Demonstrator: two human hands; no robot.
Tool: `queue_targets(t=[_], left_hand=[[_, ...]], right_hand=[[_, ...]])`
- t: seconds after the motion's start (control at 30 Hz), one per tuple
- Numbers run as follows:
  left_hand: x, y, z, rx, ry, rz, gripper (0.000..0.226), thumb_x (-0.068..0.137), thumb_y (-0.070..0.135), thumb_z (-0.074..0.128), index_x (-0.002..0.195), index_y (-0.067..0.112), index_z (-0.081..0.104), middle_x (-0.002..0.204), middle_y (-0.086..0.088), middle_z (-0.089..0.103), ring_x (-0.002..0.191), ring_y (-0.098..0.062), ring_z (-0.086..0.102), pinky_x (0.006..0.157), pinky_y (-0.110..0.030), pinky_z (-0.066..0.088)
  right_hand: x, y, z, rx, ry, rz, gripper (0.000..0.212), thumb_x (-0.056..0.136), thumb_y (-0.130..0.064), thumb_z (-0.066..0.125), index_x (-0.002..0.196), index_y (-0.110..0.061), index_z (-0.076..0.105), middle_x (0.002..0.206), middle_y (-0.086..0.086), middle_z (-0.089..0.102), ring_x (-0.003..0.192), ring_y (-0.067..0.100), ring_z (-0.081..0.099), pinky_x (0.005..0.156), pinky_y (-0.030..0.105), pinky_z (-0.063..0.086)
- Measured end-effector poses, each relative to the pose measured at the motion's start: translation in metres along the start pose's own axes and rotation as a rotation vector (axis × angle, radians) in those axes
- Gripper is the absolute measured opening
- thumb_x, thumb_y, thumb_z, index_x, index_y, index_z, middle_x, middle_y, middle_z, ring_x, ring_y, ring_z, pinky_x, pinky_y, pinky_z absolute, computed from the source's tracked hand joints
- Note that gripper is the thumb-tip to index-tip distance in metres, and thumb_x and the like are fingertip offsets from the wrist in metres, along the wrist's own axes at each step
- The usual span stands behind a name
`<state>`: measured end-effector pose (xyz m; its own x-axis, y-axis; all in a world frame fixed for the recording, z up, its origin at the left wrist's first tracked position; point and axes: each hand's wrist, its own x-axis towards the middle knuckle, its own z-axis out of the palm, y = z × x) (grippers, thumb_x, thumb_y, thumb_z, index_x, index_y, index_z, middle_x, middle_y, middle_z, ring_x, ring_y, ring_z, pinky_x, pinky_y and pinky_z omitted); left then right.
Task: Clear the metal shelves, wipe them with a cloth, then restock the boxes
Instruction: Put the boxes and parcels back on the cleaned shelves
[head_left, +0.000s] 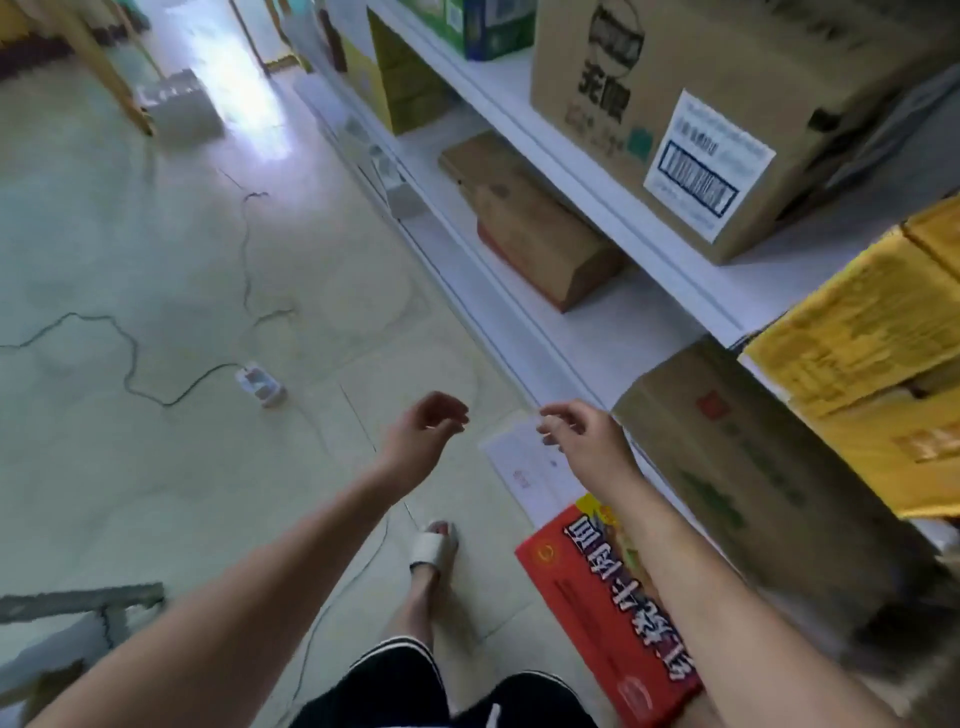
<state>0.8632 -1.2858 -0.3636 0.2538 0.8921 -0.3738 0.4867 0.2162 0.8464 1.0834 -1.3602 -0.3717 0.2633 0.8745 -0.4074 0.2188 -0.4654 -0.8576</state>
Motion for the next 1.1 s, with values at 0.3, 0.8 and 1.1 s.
queue_targets(t=[0.3,0.8,1.1], left_hand=[[0.171,-0.14,0.05,-0.049,-0.297,-0.311,0.026,0.091,-0.008,0.051,0.092,0.013,0.067,0.09,-0.005,0.073,0.084,-0.019,0.068,0.065,-0.022,0.047],[0.313,-0.536,0.331,-0.257,-0.356,-0.934,0.005,0.09,0.016,0.065,0.093,0.014,0.061,0.1,-0.009,0.059,0.092,-0.024,0.055,0.094,-0.045,0.05],[0.318,-0.542,0.346,-0.422,-0.31,-0.999,0.027,0.094,0.013,0.06,0.121,0.011,0.058,0.121,-0.003,0.064,0.11,-0.021,0.057,0.104,-0.039,0.047]], right_hand=[[0.143,0.117,0.065,-0.028,0.062,0.374,0.016,0.098,-0.016,0.06,0.093,-0.03,0.067,0.093,-0.004,0.074,0.089,0.012,0.071,0.082,0.027,0.054],[0.363,0.533,0.155,-0.567,0.017,0.64,0.049,0.097,-0.021,0.054,0.145,-0.014,0.045,0.152,0.009,0.035,0.133,0.03,0.046,0.108,0.034,0.034],[0.384,0.548,0.186,-0.663,0.262,0.705,0.061,0.09,-0.033,0.06,0.143,-0.01,0.041,0.147,0.012,0.033,0.135,0.038,0.037,0.106,0.045,0.037]])
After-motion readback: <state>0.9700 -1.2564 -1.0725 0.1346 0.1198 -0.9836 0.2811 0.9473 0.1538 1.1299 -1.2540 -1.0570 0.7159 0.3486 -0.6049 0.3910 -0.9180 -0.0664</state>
